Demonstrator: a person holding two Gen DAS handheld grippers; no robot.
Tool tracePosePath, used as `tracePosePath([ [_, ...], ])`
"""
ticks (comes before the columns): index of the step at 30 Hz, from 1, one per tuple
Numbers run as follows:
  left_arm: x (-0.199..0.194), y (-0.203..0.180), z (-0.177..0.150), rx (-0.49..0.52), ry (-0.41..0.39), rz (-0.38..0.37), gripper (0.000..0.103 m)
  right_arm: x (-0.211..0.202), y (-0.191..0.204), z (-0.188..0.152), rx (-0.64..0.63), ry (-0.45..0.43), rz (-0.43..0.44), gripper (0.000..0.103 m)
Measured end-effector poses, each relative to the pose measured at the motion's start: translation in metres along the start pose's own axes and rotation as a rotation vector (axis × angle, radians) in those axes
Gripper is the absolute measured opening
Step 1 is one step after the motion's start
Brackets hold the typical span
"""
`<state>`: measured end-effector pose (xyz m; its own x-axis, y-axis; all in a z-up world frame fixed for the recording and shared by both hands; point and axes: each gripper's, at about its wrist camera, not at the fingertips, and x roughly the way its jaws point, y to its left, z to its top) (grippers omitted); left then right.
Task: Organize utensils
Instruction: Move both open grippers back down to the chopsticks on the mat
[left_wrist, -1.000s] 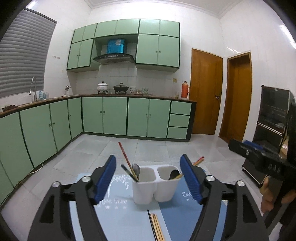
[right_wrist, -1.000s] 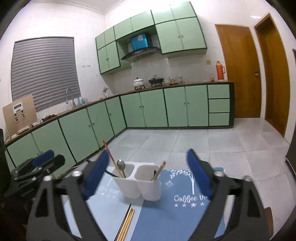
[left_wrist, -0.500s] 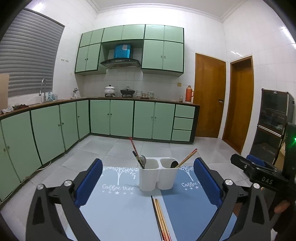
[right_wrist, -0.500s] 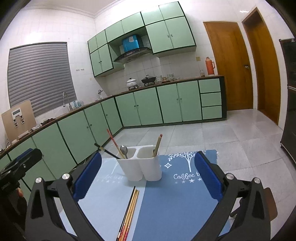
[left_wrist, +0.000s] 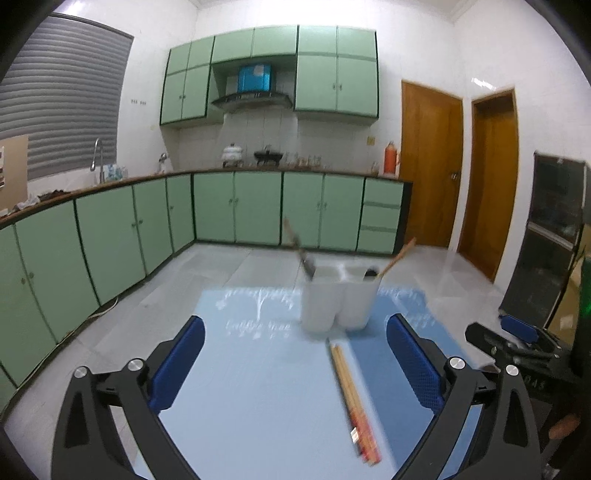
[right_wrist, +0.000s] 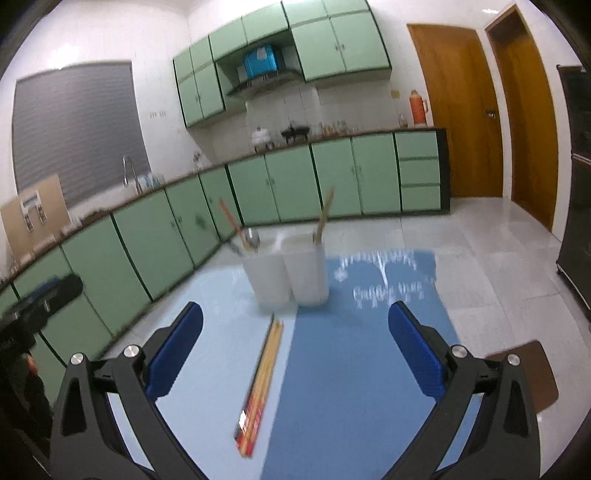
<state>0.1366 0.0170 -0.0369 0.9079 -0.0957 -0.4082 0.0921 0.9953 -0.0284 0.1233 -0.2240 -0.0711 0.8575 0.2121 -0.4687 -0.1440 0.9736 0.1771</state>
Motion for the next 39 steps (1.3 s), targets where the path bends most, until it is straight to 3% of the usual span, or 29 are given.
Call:
tracePosePath([
  [7,0.027,0.018,-0.061,-0.009,0.145,0.024,0.097,0.035,0.015,-0.072,-0.039,0.151,-0.023,0.097],
  [15,0.042,0.033,-0.101,-0.017,0.24,0.043,0.097,0.054,0.024,-0.112,-0.098,0.266,-0.053,0.096],
  [32,0.042,0.035,-0.109,-0.018,0.251,0.023,0.097,0.071,0.037,-0.123,-0.185,0.332,-0.12,0.095],
  [39,0.041,0.036,-0.108,-0.023,0.25,0.027,0.097,0.072,0.043,-0.125,-0.187,0.355,-0.105,0.086],
])
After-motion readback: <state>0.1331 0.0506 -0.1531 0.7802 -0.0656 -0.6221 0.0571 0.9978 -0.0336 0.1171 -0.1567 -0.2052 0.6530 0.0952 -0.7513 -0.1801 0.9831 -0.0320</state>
